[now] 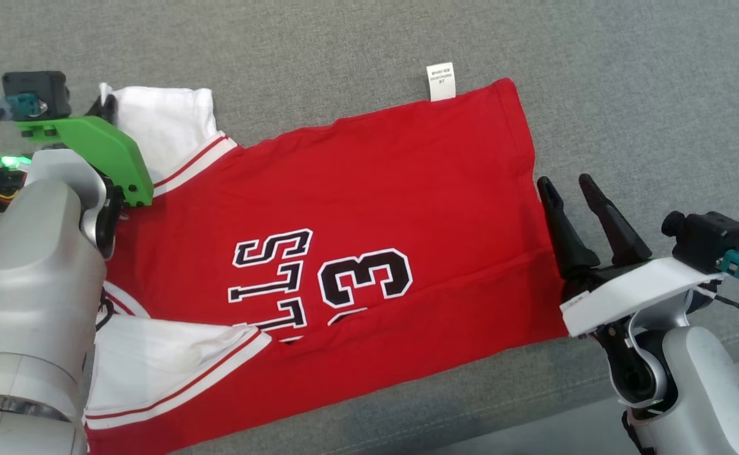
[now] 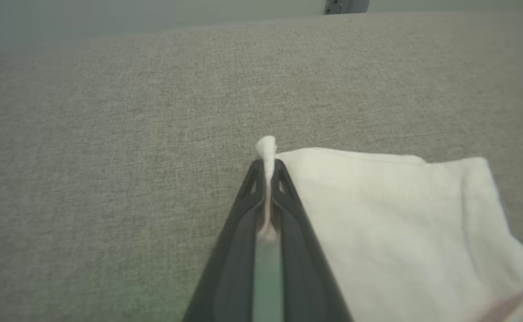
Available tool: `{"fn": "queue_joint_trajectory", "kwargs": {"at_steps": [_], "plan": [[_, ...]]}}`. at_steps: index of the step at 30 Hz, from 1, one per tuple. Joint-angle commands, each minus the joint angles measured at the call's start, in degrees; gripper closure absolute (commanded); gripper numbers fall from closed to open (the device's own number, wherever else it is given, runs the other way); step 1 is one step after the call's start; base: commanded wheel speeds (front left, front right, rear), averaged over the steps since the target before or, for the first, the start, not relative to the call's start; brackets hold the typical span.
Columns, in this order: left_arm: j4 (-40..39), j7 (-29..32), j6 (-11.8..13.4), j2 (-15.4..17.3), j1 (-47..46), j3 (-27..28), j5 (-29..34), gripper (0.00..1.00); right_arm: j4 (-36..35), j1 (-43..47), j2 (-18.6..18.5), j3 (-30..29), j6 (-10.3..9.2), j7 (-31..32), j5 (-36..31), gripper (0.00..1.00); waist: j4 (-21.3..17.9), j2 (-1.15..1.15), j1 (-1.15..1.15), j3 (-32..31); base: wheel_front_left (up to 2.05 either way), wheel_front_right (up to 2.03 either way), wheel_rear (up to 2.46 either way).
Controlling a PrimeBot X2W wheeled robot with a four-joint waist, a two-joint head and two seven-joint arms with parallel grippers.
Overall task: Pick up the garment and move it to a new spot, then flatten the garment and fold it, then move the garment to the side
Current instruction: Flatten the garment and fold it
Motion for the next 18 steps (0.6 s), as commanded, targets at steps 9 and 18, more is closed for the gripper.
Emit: {"fn": "queue_joint_trajectory", "kwargs": {"at_steps": [9,18], "plan": [[-2.76,-7.21,-2.26,-2.36,5.52,-0.52,-3.04,1.00,6.98,-5.71,-4.16,-2.76,-0.01,4.19,-1.98,0.00,5.29,0.69,-0.01,-7.20,0.00,0.00,0.00],[-9.88,-9.62,-2.40,-2.24,10.26,-2.86,-5.57,1.00,19.57,-17.24,-10.49,0.98,-0.02,11.22,-4.58,0.00,9.78,0.69,-0.01,-8.87,0.00,0.00,0.00]]}}
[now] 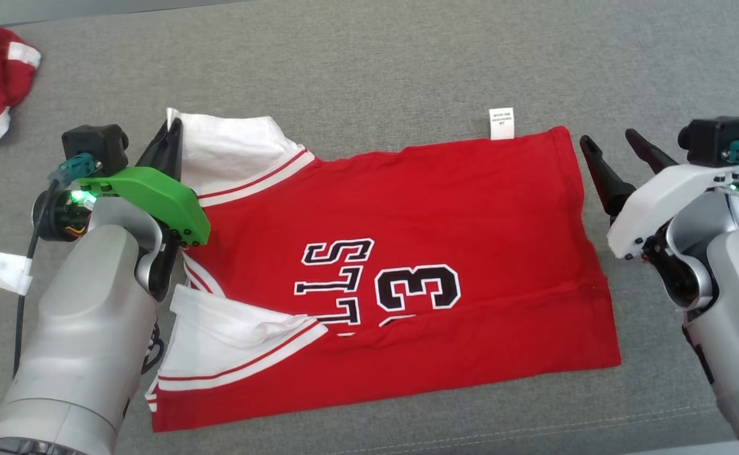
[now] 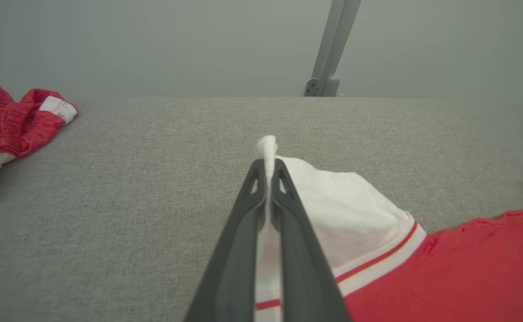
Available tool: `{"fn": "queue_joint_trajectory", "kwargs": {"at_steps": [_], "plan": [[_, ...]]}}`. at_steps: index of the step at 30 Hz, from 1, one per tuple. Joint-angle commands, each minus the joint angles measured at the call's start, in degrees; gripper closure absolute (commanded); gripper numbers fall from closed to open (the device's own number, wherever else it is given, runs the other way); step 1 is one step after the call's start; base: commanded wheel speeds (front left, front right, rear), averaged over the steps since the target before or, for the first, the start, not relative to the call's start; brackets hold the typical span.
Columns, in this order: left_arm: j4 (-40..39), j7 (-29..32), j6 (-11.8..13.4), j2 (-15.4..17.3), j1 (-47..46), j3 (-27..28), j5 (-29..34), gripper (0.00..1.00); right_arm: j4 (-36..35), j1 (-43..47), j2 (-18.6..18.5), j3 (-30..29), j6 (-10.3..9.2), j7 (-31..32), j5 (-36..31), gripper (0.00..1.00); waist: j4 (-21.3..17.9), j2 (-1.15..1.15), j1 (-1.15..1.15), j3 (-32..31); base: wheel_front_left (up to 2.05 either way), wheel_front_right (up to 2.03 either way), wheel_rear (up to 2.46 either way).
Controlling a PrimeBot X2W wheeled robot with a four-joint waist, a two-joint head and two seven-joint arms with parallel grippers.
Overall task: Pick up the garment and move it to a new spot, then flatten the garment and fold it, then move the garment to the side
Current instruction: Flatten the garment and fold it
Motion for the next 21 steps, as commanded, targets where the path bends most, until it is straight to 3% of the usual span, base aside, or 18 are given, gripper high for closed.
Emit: {"fn": "queue_joint_trajectory", "kwargs": {"at_steps": [1,13,21], "plan": [[-1.52,-0.45,-0.15,0.21,0.99,-0.59,-1.05,1.00,3.30,-3.11,-1.66,1.37,-0.02,1.65,-0.60,0.00,3.05,0.69,0.00,-0.79,0.00,0.00,0.00],[-4.55,-0.55,-0.16,-0.51,-0.41,-2.69,-2.82,1.00,19.89,-16.05,-5.45,9.41,-0.02,8.43,0.98,0.00,6.54,0.69,0.00,2.37,0.00,0.00,0.00],[-4.45,-0.61,-0.17,-0.55,-1.81,-3.69,-3.62,1.00,26.22,-20.96,-6.08,14.95,-0.02,9.18,3.06,0.00,7.09,0.69,0.00,4.13,0.00,0.00,0.00]]}}
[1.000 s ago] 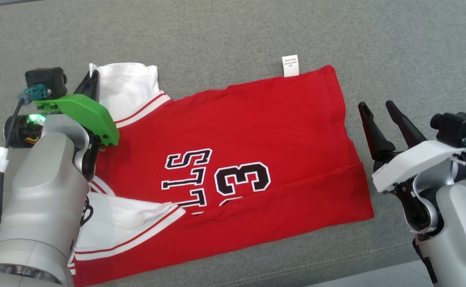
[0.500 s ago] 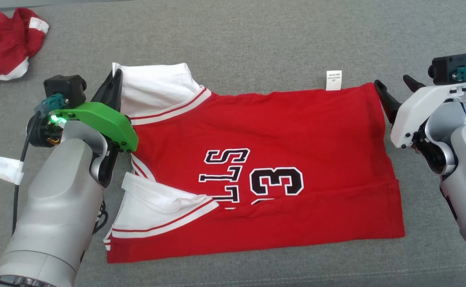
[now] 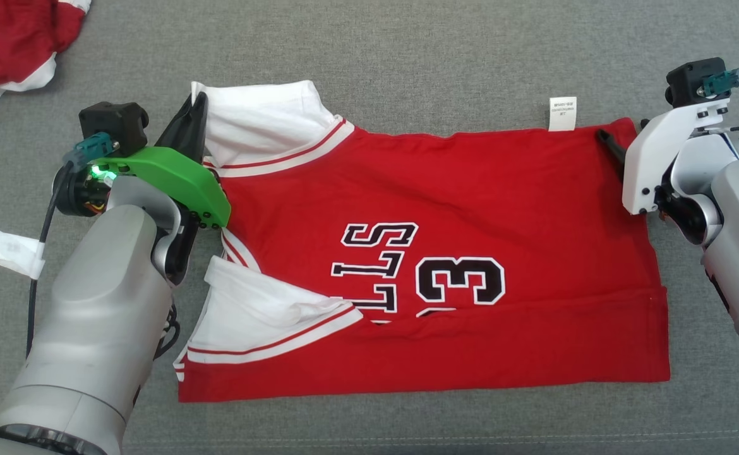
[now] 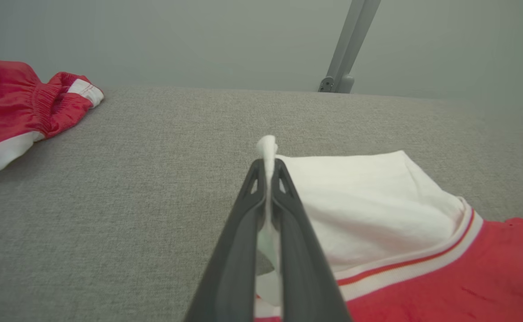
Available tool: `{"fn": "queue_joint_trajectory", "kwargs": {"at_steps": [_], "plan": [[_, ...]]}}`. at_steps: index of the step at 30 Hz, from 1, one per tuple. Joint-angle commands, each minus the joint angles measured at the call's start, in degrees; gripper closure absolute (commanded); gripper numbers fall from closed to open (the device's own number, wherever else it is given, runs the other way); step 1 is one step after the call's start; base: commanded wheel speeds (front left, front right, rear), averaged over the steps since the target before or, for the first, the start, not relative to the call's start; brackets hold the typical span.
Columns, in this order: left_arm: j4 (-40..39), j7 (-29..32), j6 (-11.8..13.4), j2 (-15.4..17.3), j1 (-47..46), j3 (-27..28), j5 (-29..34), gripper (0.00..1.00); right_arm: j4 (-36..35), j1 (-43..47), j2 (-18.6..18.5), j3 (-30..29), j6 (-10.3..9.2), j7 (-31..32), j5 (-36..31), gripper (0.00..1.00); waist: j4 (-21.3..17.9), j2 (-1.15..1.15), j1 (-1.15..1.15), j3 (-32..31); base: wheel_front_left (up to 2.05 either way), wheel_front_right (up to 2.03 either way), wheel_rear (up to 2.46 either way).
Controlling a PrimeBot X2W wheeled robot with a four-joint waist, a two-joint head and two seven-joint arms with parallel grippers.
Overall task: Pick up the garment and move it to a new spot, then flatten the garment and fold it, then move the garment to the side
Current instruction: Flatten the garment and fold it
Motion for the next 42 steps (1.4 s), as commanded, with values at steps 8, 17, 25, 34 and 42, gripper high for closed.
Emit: {"fn": "queue_joint_trajectory", "kwargs": {"at_steps": [8,17,25,34,42], "plan": [[0.24,-0.27,-0.16,0.31,-1.62,-0.95,-0.92,1.00,4.95,-3.40,-0.63,4.66,-0.03,-0.57,1.90,0.00,0.80,0.69,0.00,1.54,0.00,0.00,0.00],[0.77,-0.39,-0.16,0.52,-1.67,-1.97,-1.82,1.00,8.44,-5.78,-0.68,9.92,-0.06,-1.63,3.19,1.00,0.60,0.69,0.00,1.34,0.00,0.00,0.00],[-0.19,-0.56,-0.16,1.02,-0.77,-2.23,-2.29,1.00,8.73,-7.34,-0.12,11.41,-0.06,-6.24,5.19,1.00,-0.26,0.69,0.00,-0.32,0.00,0.00,0.00],[-6.46,-0.54,-0.17,3.20,3.57,-0.76,-2.95,1.00,2.34,-3.21,-2.81,14.22,-0.06,-11.04,10.07,1.00,-1.20,0.69,0.00,-3.25,0.00,0.00,0.00],[-17.19,-0.50,1.03,6.26,13.62,2.13,-2.50,1.00,-7.65,5.30,-6.68,14.72,-0.06,-16.21,14.79,1.00,-1.88,0.69,0.00,-6.98,0.00,0.00,0.00]]}}
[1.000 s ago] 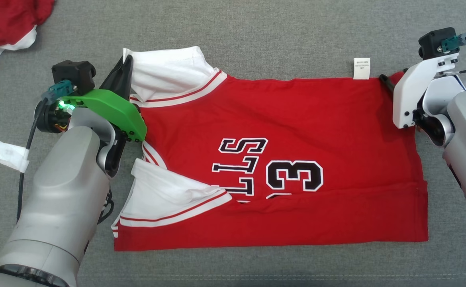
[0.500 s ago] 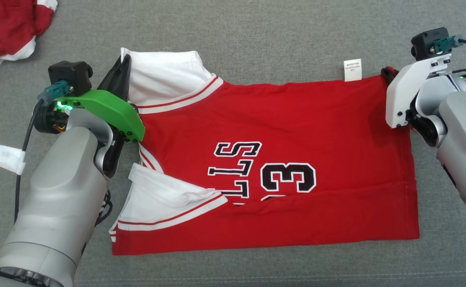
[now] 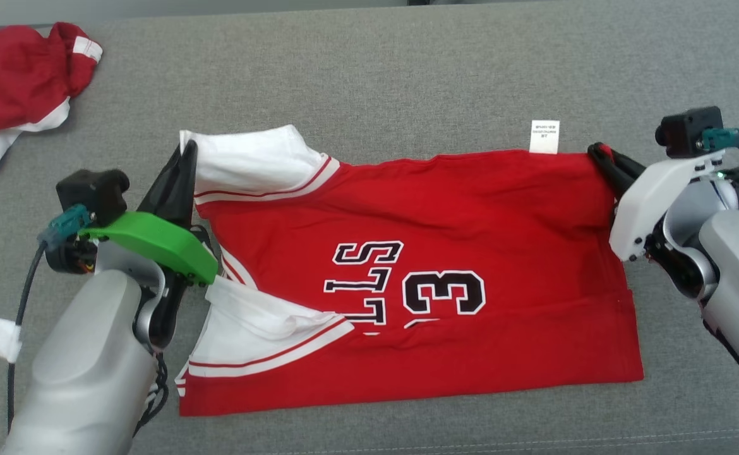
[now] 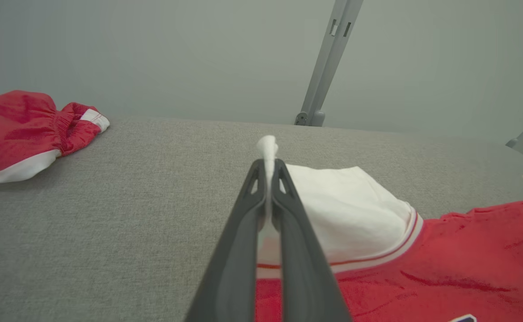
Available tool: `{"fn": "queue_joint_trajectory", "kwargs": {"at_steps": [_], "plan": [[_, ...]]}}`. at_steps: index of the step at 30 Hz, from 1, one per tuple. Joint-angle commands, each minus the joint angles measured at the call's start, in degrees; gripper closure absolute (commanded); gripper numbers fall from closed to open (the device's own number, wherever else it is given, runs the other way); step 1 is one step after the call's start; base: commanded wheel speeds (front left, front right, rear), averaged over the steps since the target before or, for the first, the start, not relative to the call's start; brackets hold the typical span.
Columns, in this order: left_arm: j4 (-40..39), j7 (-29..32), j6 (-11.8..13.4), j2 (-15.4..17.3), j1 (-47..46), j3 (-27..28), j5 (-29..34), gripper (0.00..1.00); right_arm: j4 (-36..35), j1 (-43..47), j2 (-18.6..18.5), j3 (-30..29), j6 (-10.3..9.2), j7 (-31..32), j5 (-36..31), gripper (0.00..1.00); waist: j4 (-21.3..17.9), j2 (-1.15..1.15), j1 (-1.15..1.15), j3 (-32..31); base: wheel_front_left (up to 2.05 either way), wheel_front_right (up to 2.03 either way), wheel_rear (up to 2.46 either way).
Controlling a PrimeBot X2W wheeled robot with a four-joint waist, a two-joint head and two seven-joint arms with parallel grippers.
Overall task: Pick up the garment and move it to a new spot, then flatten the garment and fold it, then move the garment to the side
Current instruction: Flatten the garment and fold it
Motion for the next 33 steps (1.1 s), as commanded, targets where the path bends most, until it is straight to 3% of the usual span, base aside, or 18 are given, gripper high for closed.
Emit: {"fn": "queue_joint_trajectory", "kwargs": {"at_steps": [1,9,19,33], "plan": [[-1.16,-0.15,0.56,0.67,1.89,0.37,0.20,1.00,-0.94,1.89,-0.57,-0.28,-0.11,-0.75,0.57,1.00,-0.29,0.68,0.00,-1.52,0.00,0.00,0.00],[-15.16,0.25,5.16,3.85,16.42,1.67,-1.54,1.00,-10.70,14.99,-2.89,-4.40,-0.10,-3.45,2.19,1.00,-0.59,0.68,0.00,-5.01,0.00,0.00,0.00],[-28.20,2.16,11.87,6.09,31.47,3.02,-4.74,1.00,-18.37,26.24,-1.44,-10.24,-0.10,-1.31,0.58,1.00,-1.64,0.68,0.00,-5.65,0.00,0.00,0.00],[-34.42,3.24,15.20,5.54,39.35,2.21,-6.47,1.00,-19.57,30.19,1.91,-15.50,-0.10,0.50,-2.73,1.00,-1.28,0.68,0.00,-6.01,0.00,0.00,0.00]]}}
